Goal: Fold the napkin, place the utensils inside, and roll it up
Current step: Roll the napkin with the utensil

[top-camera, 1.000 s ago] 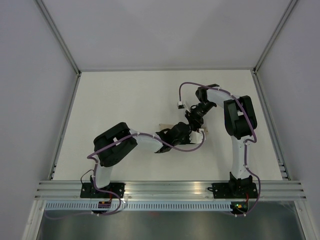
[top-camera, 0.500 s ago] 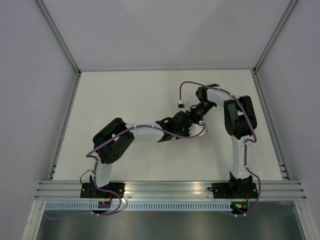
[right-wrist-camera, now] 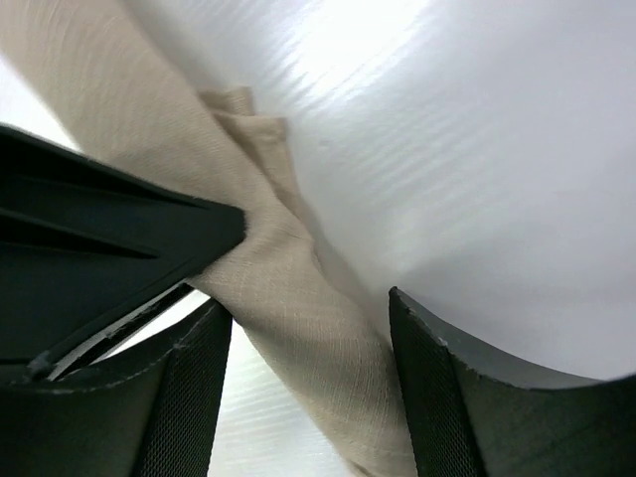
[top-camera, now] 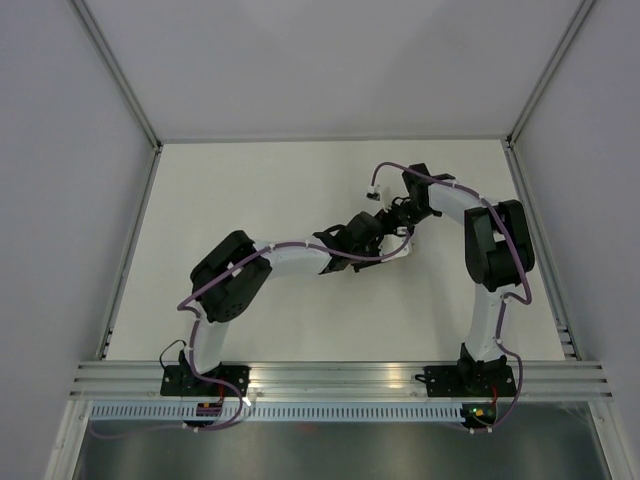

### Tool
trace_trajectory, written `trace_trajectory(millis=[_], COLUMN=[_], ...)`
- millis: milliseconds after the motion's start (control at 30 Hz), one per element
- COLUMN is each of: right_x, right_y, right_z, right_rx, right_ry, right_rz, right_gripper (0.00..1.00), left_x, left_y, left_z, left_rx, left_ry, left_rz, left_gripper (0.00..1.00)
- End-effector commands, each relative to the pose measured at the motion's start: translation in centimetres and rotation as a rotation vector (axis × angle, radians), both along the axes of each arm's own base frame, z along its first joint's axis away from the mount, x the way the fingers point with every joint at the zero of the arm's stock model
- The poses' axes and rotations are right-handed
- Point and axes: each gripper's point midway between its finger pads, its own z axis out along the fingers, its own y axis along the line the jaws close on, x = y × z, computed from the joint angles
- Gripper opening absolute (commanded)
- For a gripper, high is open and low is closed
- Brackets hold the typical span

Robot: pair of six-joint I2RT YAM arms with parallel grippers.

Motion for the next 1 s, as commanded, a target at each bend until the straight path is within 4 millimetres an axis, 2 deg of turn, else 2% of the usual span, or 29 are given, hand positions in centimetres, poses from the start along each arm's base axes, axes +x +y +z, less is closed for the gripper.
trace_trajectory(millis=[0,167,333,467,767,967], right_x=[9.2,10.8,10.0,9.5,6.0,3.9], right_y=[-3.1,-6.2,-7.7,-8.2,-10.7,-11.7], right_z=[2.0,4.2,5.9,6.3,7.9,7.5], right_rx=[-0.039,-0.039,-0.046,-0.068,-0.159,-0.199], right_ry=[-0.287,-0.322,-0.338,-0.322,-0.332,-0.301], right_rz=[-0.259,-0.422,-0.494,-0.527,-0.572,-0.579], right_gripper=[0.68,0.68,0.7,0.7,0.69,0.68], left_x=[-3.6,-3.3,-3.7,-3.8,-2.7,-1.7], left_y=[-0.4,-0.5,-0.9,-1.0,-2.5,-3.9], left_z=[-2.6,-2.9,-3.9,-4.6,-3.8,-3.5], left_rx=[0.021,0.024,-0.003,-0.015,-0.139,-0.219], left_ry=[0.203,0.308,0.441,0.5,0.639,0.701], left_rz=[0.0,0.098,0.214,0.312,0.601,0.751], left_gripper=[0.28,0.31,0.33,0.34,0.39,0.41])
